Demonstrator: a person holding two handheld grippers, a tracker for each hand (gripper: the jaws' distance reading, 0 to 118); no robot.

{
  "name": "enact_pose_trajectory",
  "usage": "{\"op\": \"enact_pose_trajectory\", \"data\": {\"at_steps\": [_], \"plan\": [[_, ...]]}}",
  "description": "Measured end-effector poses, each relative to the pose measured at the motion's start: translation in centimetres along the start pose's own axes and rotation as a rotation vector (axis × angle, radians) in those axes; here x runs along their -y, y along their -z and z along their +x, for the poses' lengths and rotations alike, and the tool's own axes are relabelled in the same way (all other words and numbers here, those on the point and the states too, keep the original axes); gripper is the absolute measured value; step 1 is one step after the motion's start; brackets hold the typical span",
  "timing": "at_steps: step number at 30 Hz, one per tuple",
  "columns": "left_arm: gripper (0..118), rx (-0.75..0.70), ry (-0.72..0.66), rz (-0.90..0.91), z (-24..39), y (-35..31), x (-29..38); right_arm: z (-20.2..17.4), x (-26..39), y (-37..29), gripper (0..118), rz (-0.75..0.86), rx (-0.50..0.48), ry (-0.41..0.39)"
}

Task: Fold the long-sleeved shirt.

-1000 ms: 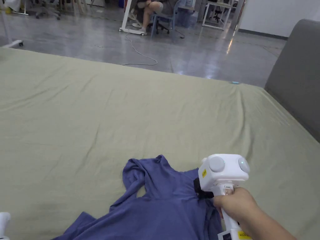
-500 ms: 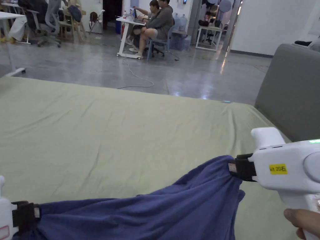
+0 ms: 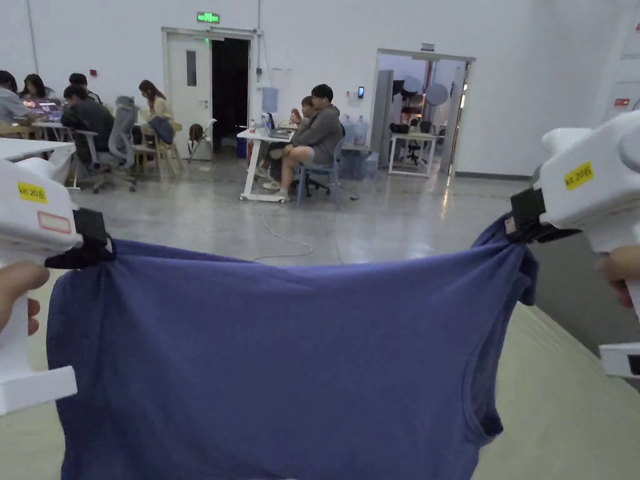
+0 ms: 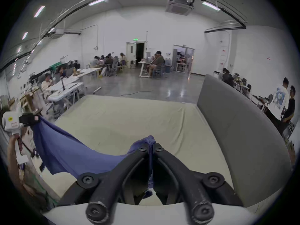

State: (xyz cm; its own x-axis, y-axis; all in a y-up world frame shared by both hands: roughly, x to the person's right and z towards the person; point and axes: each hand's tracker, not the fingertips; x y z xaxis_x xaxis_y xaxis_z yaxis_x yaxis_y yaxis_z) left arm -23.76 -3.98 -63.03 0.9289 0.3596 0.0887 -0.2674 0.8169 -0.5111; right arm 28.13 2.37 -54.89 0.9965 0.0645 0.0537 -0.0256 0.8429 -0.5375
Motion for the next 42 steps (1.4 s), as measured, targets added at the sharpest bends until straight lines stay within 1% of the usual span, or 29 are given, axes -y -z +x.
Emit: {"op": "enact_pose_trajectory", "data": {"at_steps": [2,3,4,5,6,7,10,11,13,15,16,19,22,24,26,28,30,31,33,35,37,38,40,42], "plan": [[0,-0.005,0.008,0.002,1.1,1.3,-4.1,0.2,-3.7,1.5,0,0.008,0.006,0.017],[0,-0.038,0.056,-0.001,1.5,2.0,-6.0,1.3,-5.6,2.7,0,0.029,-0.031,0.059],[0,-0.069,0.056,0.017,1.7,2.7,-7.3,1.6,-7.0,3.8,0,0.015,-0.055,0.107],[0,-0.102,0.071,0.025,2.1,3.3,-8.5,1.8,-8.3,4.7,0,-0.005,-0.057,0.158],[0,-0.112,0.086,0.020,2.4,4.0,-9.5,1.9,-9.5,5.6,0,-0.007,-0.060,0.191],[0,-0.120,0.094,0.016,2.7,4.6,-10.3,2.1,-10.2,6.0,0,0.000,-0.055,0.198],[0,-0.130,0.089,0.015,2.7,6.5,-12.1,1.0,-12.1,7.5,0,0.027,-0.031,0.125],[0,-0.128,0.085,0.008,2.5,7.2,-12.1,0.8,-12.0,8.3,0,0.030,-0.013,0.115],[0,-0.123,0.102,-0.008,1.9,9.0,-10.9,0.6,-11.0,10.3,0,0.024,-0.021,0.116],[0,-0.144,0.149,-0.062,0.9,11.6,-8.5,0.7,-8.5,13.8,0,-0.035,-0.026,0.125],[0,-0.159,0.152,-0.096,0.0,13.0,-7.1,0.7,-7.0,15.5,0,-0.073,-0.021,0.127],[0,-0.165,0.116,-0.215,-2.7,17.4,-1.6,0.9,-0.6,21.1,0,-0.176,-0.031,0.154],[0,-0.200,0.120,-0.336,-5.5,21.8,5.5,1.0,7.6,26.0,0,-0.267,-0.057,0.203],[0,-0.207,0.114,-0.430,-7.2,23.8,10.8,0.7,13.8,28.6,0,-0.342,-0.048,0.225],[0,-0.214,0.138,-0.522,-8.6,25.0,15.9,0.6,19.7,30.3,0,-0.431,-0.015,0.225],[0,-0.239,0.151,-0.607,-10.7,26.3,20.0,1.2,24.7,31.8,0,-0.502,-0.035,0.243],[0,-0.200,0.134,-0.674,-12.1,25.7,23.8,1.7,29.0,31.2,0,-0.542,-0.050,0.252],[0,-0.187,0.130,-0.688,-12.6,25.0,25.1,1.4,30.5,30.2,0,-0.534,-0.054,0.245],[0,-0.168,0.148,-0.684,-13.7,22.4,27.1,1.7,32.9,27.2,0,-0.511,-0.077,0.200],[0,-0.136,0.145,-0.695,-14.7,19.9,28.4,1.5,34.6,23.7,0,-0.491,-0.112,0.181],[0,-0.133,0.149,-0.712,-15.4,16.6,29.4,1.5,36.1,20.2,0,-0.477,-0.106,0.136],[0,-0.125,0.157,-0.720,-15.6,15.3,29.9,1.6,37.0,18.6,0,-0.480,-0.124,0.129],[0,-0.123,0.228,-0.756,-15.1,12.5,31.5,1.1,38.8,15.7,0,-0.502,-0.150,0.111],[0,-0.125,0.229,-0.764,-15.0,10.1,33.1,0.6,41.1,13.4,0,-0.549,-0.176,0.076]]}}
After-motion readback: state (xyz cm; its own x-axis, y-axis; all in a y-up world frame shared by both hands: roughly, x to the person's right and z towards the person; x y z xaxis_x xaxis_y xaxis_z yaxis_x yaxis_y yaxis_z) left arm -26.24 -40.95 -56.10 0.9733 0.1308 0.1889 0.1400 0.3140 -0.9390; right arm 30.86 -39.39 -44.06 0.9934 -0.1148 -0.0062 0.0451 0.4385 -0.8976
